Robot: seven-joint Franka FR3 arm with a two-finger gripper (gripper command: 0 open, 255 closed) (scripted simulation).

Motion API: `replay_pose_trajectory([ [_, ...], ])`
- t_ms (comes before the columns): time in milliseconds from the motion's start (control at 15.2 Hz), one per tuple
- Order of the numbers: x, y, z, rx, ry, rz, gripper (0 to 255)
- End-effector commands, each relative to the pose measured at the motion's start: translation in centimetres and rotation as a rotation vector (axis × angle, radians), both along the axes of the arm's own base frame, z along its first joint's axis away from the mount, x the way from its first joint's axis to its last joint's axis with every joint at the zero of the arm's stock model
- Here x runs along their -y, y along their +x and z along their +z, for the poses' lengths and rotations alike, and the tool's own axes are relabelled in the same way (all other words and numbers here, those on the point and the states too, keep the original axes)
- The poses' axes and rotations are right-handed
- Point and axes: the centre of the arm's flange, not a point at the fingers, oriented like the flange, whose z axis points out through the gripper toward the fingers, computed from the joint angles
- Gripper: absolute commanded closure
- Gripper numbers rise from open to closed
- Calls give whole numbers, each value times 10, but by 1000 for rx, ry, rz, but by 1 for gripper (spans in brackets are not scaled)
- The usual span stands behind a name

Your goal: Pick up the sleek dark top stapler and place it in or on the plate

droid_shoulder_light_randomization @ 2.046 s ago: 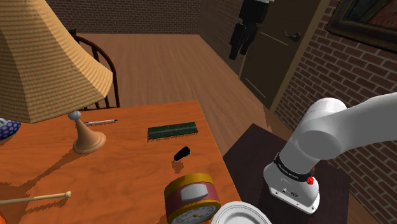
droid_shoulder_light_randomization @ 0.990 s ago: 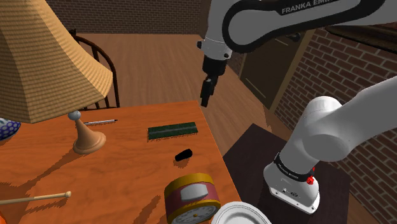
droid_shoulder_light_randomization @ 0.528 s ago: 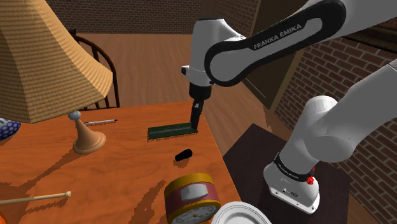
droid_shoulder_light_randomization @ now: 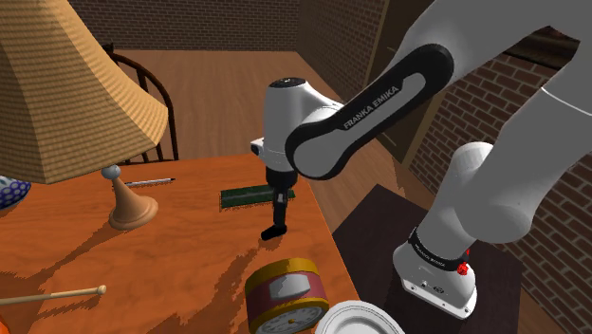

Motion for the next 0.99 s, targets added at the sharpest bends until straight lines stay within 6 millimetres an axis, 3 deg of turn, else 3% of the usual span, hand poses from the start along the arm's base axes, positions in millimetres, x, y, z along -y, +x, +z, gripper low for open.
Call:
replay_pose_trajectory([
  [0,-5,-1,-13,0,1,10,0],
  [396,-7,-3,-43,0,1,10,0],
  [858,-7,-3,-43,0,1,10,0],
  [924,-7,-3,-43,0,1,10,255],
])
